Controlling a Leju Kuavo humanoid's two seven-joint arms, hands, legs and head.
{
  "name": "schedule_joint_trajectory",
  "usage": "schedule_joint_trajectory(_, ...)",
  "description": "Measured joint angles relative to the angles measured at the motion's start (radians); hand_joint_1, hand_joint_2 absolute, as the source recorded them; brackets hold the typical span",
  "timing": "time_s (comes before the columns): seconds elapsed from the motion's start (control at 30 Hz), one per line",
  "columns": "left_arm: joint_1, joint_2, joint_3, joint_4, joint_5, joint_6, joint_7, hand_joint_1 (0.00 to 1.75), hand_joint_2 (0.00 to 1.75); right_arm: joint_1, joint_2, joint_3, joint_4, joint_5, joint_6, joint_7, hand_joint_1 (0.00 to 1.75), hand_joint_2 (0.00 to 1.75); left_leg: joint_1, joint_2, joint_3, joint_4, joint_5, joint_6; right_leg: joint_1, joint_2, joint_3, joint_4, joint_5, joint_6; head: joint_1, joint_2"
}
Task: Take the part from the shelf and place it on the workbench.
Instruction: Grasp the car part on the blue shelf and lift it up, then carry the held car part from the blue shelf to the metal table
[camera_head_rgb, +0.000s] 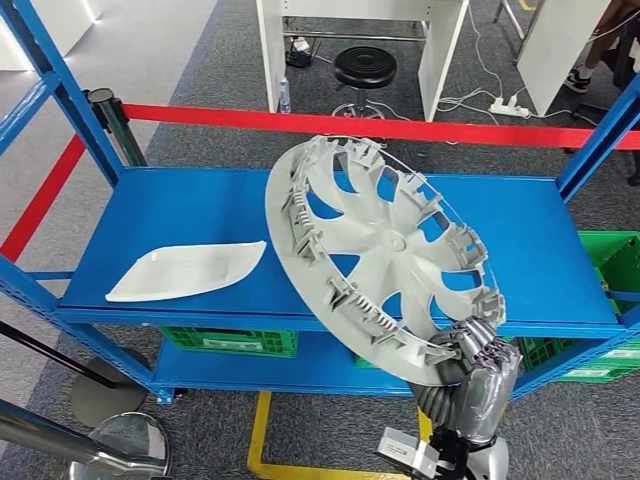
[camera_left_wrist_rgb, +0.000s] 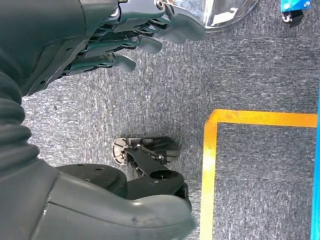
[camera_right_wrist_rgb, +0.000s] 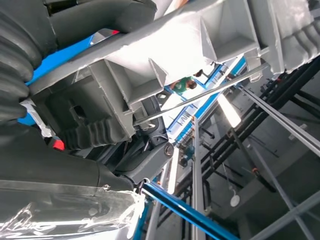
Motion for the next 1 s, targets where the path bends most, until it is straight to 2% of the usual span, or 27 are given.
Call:
schedule_joint_trajectory(0.07,-0.001,0.0,0.002,0.0,-0.002,0.001,0.0,0.0,1.75,0.001,-0.002,0.008,-0.001,-0.001,0.0,0.0,1.75,1.75,0.001,-0.002,-0.003,0.014,-0.008,-0.014,-0.003,0.003,0.063,-0.131,0.06,0.001,0.001,0.0)
schedule_joint_trajectory(0.1,-0.001,0.0,0.003,0.0,-0.003,0.002,0.0,0.0,1.75,0.002,-0.003,0.013,-0.001,0.0,0.0,-0.001,1.75,1.75,0.0,-0.003,-0.007,0.022,-0.01,-0.022,-0.003,0.005,0.083,-0.171,0.075,-0.003,0.002,0.0)
schedule_joint_trajectory(0.13,-0.002,0.001,0.004,-0.001,-0.004,0.003,0.0,0.0,1.75,0.003,-0.004,0.017,-0.002,0.002,0.0,-0.001,1.75,1.75,-0.002,-0.003,-0.012,0.028,-0.01,-0.03,-0.002,0.008,0.089,-0.184,0.077,-0.008,0.002,0.0)
schedule_joint_trajectory(0.23,-0.002,0.002,0.007,-0.001,-0.009,0.005,0.0,0.0,1.75,0.008,-0.005,0.026,-0.003,0.005,0.0,0.0,1.75,1.75,0.001,-0.004,-0.022,0.037,-0.011,-0.047,0.001,0.01,0.076,-0.174,0.084,-0.028,0.002,0.0)
schedule_joint_trajectory(0.27,-0.002,0.001,0.009,-0.001,-0.01,0.006,0.0,0.0,1.75,0.008,-0.005,0.028,-0.003,0.006,0.0,0.0,1.75,1.75,0.002,-0.003,-0.03,0.053,-0.03,-0.051,0.0,0.008,0.071,-0.174,0.088,-0.037,0.001,0.0)
schedule_joint_trajectory(0.33,-0.003,0.001,0.013,-0.001,-0.012,0.01,0.0,0.0,1.75,0.008,-0.005,0.032,-0.003,0.007,0.0,0.0,1.75,1.75,0.004,-0.001,-0.064,0.14,-0.102,-0.057,0.0,0.003,0.057,-0.175,0.099,-0.053,-0.003,0.0)
schedule_joint_trajectory(0.4,-0.003,0.002,0.017,-0.001,-0.015,0.013,0.0,0.0,1.75,0.008,-0.007,0.035,-0.003,0.009,0.0,-0.001,1.75,1.75,0.004,-0.001,-0.105,0.265,-0.175,-0.059,0.005,0.0,0.04,-0.175,0.11,-0.061,-0.005,0.0)
schedule_joint_trajectory(0.43,-0.003,0.002,0.019,-0.001,-0.017,0.014,0.0,0.0,1.75,0.009,-0.007,0.035,-0.003,0.011,0.0,-0.001,1.75,1.75,0.003,-0.001,-0.11,0.297,-0.188,-0.058,0.008,-0.002,0.03,-0.174,0.117,-0.062,-0.005,0.0)
schedule_joint_trajectory(0.47,-0.003,0.002,0.02,-0.001,-0.019,0.015,0.0,0.0,1.75,0.01,-0.008,0.036,-0.003,0.014,0.0,-0.001,1.75,1.75,0.003,-0.001,-0.097,0.295,-0.183,-0.055,0.01,-0.002,0.022,-0.174,0.123,-0.062,-0.005,0.0)
schedule_joint_trajectory(0.5,-0.003,0.002,0.02,-0.001,-0.021,0.016,0.0,0.0,1.75,0.011,-0.008,0.036,-0.003,0.018,0.0,-0.001,1.75,1.75,0.002,-0.001,-0.064,0.253,-0.162,-0.05,0.011,-0.002,0.014,-0.173,0.13,-0.06,-0.005,0.0)
schedule_joint_trajectory(0.57,-0.006,0.002,0.02,-0.001,-0.023,0.016,0.0,0.0,1.75,0.012,-0.008,0.037,-0.003,0.022,0.0,-0.001,1.75,1.75,-0.002,-0.001,0.03,0.109,-0.117,-0.038,0.013,-0.002,0.002,-0.173,0.144,-0.055,-0.005,0.0)
schedule_joint_trajectory(0.6,-0.008,0.003,0.02,-0.001,-0.023,0.016,0.0,0.0,1.75,0.012,-0.008,0.037,-0.003,0.023,0.0,-0.001,1.75,1.75,-0.005,-0.001,0.063,0.052,-0.104,-0.033,0.014,-0.002,-0.002,-0.173,0.151,-0.05,-0.004,0.0)
schedule_joint_trajectory(0.63,-0.009,0.003,0.02,-0.001,-0.024,0.017,0.0,0.0,1.75,0.013,-0.008,0.037,-0.003,0.024,0.0,-0.001,1.75,1.75,-0.009,-0.001,0.08,0.019,-0.098,-0.03,0.014,-0.003,-0.004,-0.174,0.158,-0.044,-0.004,0.0)
schedule_joint_trajectory(0.73,-0.008,0.003,0.021,-0.001,-0.031,0.019,0.0,0.0,1.75,0.014,-0.008,0.037,-0.005,0.03,0.0,-0.001,1.75,1.75,-0.014,0.0,0.071,0.009,-0.08,-0.017,0.009,-0.004,-0.007,-0.182,0.178,-0.025,-0.004,0.0)
schedule_joint_trajectory(0.77,-0.008,0.003,0.021,-0.001,-0.035,0.02,0.001,0.0,1.75,0.018,-0.009,0.037,-0.007,0.031,0.0,-0.001,1.75,1.75,-0.013,0.001,0.063,0.006,-0.068,-0.01,0.008,-0.003,-0.014,-0.177,0.167,-0.02,-0.004,0.0)
schedule_joint_trajectory(0.8,-0.008,0.003,0.021,-0.001,-0.037,0.021,0.001,0.0,1.75,0.021,-0.01,0.037,-0.01,0.032,0.0,-0.001,1.75,1.75,-0.012,0.003,0.053,0.002,-0.055,-0.003,0.008,-0.001,-0.025,-0.159,0.14,-0.016,-0.002,0.0)
schedule_joint_trajectory(0.83,-0.009,0.002,0.021,-0.001,-0.041,0.021,0.001,0.0,1.75,0.025,-0.011,0.036,-0.013,0.031,0.0,-0.001,1.75,1.75,-0.01,0.005,0.04,0.0,-0.042,0.003,0.008,0.0,-0.041,-0.115,0.093,-0.013,0.0,0.0)
schedule_joint_trajectory(0.9,-0.009,0.003,0.021,-0.001,-0.046,0.022,0.001,0.0,1.75,0.03,-0.011,0.036,-0.017,0.03,0.0,-0.001,1.75,1.75,-0.013,0.006,0.013,0.001,-0.021,0.01,0.008,0.0,-0.069,0.009,-0.003,-0.008,0.006,0.0)
schedule_joint_trajectory(0.93,-0.009,0.002,0.021,-0.001,-0.048,0.022,0.001,0.0,1.75,0.032,-0.012,0.036,-0.019,0.03,0.0,-0.001,1.75,1.75,-0.016,0.006,-0.002,0.002,-0.01,0.011,0.009,0.0,-0.073,0.067,-0.029,-0.007,0.007,0.0)
schedule_joint_trajectory(0.97,-0.009,0.003,0.021,-0.001,-0.05,0.022,0.001,0.0,1.75,0.034,-0.012,0.036,-0.019,0.029,0.0,-0.001,1.75,1.75,-0.018,0.006,-0.015,0.003,0.0,0.011,0.009,0.0,-0.064,0.091,-0.029,-0.007,0.008,0.0)
schedule_joint_trajectory(1.0,-0.009,0.003,0.021,-0.001,-0.05,0.022,0.001,0.0,1.75,0.036,-0.012,0.036,-0.02,0.029,0.0,-0.001,1.75,1.75,-0.021,0.006,-0.029,0.004,0.009,0.011,0.009,0.0,-0.037,0.084,-0.012,-0.009,0.009,0.0)
